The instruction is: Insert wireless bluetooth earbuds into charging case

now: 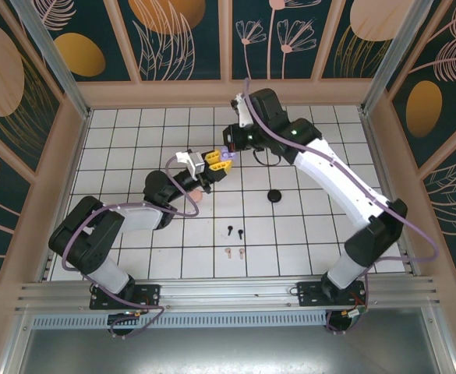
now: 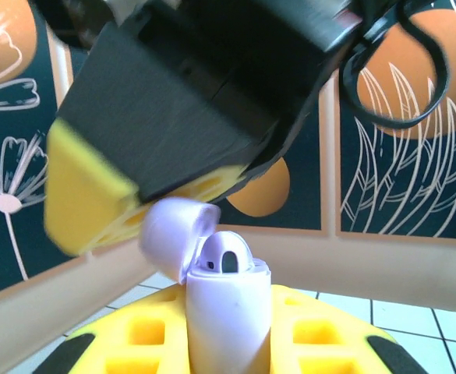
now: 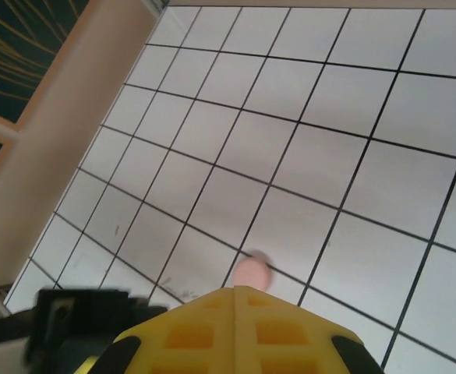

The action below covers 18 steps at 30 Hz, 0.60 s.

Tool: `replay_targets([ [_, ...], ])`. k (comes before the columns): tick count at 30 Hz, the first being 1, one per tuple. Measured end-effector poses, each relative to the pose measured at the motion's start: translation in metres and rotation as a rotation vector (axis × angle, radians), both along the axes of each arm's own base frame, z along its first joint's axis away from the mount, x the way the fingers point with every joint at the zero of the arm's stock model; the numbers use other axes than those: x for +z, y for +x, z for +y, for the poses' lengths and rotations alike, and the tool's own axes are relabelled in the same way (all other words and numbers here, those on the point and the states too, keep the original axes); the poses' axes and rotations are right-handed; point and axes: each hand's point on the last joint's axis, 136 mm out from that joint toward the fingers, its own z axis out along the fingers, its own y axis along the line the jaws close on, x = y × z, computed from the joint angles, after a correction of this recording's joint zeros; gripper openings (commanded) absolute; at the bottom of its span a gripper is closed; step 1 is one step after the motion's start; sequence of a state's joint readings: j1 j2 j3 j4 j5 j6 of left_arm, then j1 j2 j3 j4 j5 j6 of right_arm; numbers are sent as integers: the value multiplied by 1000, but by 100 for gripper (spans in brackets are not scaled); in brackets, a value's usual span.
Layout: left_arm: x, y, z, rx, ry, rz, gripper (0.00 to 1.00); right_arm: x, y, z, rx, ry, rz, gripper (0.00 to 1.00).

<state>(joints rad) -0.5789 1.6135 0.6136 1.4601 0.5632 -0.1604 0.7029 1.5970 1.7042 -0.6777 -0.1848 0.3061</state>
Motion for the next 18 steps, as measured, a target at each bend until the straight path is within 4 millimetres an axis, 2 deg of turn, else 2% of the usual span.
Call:
replay_targets([
  [2, -4, -2, -2, -17, 7, 8, 0, -4, -17, -10, -5, 5, 7, 0],
  [5, -5, -6, -6, -40, 6, 20, 0, -1, -29, -29, -48, 47, 12, 0],
  [7, -3, 0, -2, -7, -11, 36, 0, -2, -34, -44, -86, 66, 25, 1],
  [10, -2, 14, 6, 56, -36, 73, 0, -3, -36, -78, -187, 103, 35, 13],
  [13, -8, 30, 9, 101, -42, 162, 0, -7, -36, -104, -282, 146, 31, 28],
  [15, -12, 39, 8, 119, -48, 228, 0, -13, -37, -111, -311, 149, 31, 32],
  [18, -21, 59, 4, 149, -58, 361, 0, -33, -36, -114, -336, 133, 51, 44],
])
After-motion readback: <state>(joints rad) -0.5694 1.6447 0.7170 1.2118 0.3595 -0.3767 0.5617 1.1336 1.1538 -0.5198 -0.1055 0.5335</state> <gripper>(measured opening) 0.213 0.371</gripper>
